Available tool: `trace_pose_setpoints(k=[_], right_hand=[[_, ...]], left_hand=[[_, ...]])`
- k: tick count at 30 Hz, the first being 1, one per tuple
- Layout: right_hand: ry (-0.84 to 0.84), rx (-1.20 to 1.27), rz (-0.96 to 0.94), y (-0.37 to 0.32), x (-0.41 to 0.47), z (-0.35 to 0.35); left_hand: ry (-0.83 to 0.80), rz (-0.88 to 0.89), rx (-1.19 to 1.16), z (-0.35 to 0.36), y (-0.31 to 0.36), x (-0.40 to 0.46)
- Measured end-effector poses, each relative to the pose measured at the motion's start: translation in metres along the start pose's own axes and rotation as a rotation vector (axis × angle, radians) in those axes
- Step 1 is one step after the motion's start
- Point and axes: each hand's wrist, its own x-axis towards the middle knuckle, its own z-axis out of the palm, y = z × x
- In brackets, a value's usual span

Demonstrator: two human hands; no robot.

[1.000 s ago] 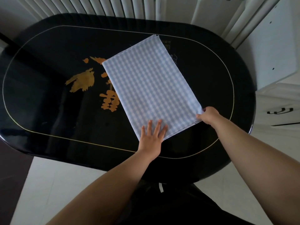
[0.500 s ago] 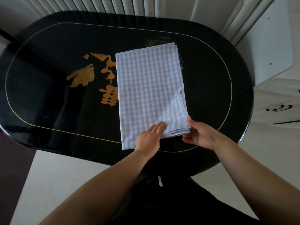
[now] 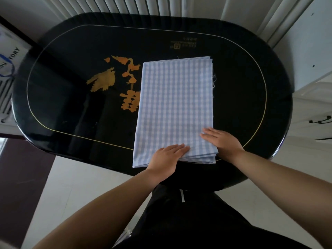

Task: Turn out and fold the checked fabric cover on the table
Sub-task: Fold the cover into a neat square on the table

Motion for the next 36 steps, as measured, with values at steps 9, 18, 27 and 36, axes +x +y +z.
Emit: trace_pose_setpoints(k=[9, 18, 27, 36], right_hand=[[0.047, 0.288, 0.165, -0.008, -0.012, 0.016], [0.22, 0.731, 0.51, -0.018, 0.004, -0.009], [0.125, 0.958, 0.869, -0.024, 0.006, 0.001], [0.153, 0.601, 0.976, -0.037, -0.001, 0.007]], left_hand=[[-0.092, -0.314, -0.077, -0.048, -0.077, -0.002], [-0.024, -0.48, -0.616, -0.041, -0.116, -0.015], [0.143, -0.751, -0.632, -0.029, -0.097, 0.01], [0.006, -0.956, -0.746, -0.034, -0.093, 0.024]])
